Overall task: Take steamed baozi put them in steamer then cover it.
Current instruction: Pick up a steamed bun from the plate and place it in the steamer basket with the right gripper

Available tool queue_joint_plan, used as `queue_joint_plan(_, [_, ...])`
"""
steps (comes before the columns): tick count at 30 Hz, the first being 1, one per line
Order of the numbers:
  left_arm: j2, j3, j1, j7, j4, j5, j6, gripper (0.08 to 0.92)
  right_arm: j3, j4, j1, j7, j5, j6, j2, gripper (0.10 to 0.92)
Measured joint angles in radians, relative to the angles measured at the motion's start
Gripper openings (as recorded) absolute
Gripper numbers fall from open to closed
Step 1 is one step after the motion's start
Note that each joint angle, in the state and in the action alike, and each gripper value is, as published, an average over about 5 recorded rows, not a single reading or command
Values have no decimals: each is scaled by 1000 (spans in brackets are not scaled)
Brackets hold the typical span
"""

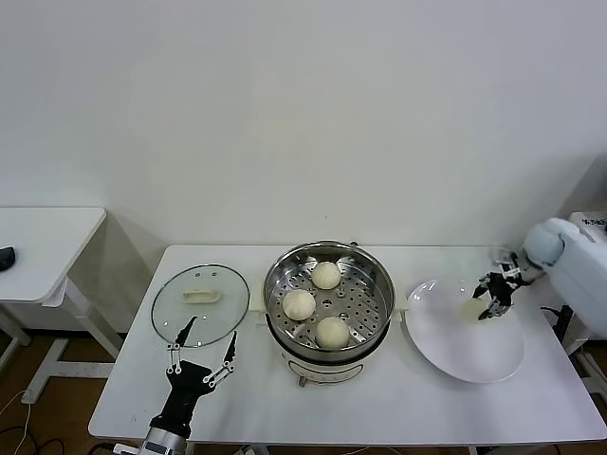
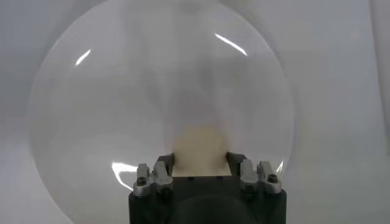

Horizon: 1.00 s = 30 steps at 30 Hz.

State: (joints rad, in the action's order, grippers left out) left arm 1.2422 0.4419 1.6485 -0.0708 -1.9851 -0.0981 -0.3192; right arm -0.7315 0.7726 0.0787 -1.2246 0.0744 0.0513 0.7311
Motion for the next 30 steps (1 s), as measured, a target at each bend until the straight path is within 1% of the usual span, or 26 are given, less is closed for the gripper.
queue_joint_plan(6, [-11, -6, -6, 0, -2, 4, -1, 823, -163, 81, 174, -56, -102, -25, 6, 628])
queue_joint_plan(14, [-25, -12, -14, -1, -2, 16, -2, 823, -436, 253, 458, -76, -340, -104, 72, 628])
queue_joint_plan(19, [-27, -14, -19, -2, -3, 19, -1, 823, -563, 359, 577, -63, -472, -154, 137, 628])
queue_joint_plan(24, [-26, -12, -20, -2, -6, 21, 0, 823, -654, 441, 637, -40, -550, -193, 202, 624])
queue_joint_plan(30, [-22, -8, -21, -4, -7, 23, 0, 823, -731, 499, 666, -16, -589, -222, 261, 619])
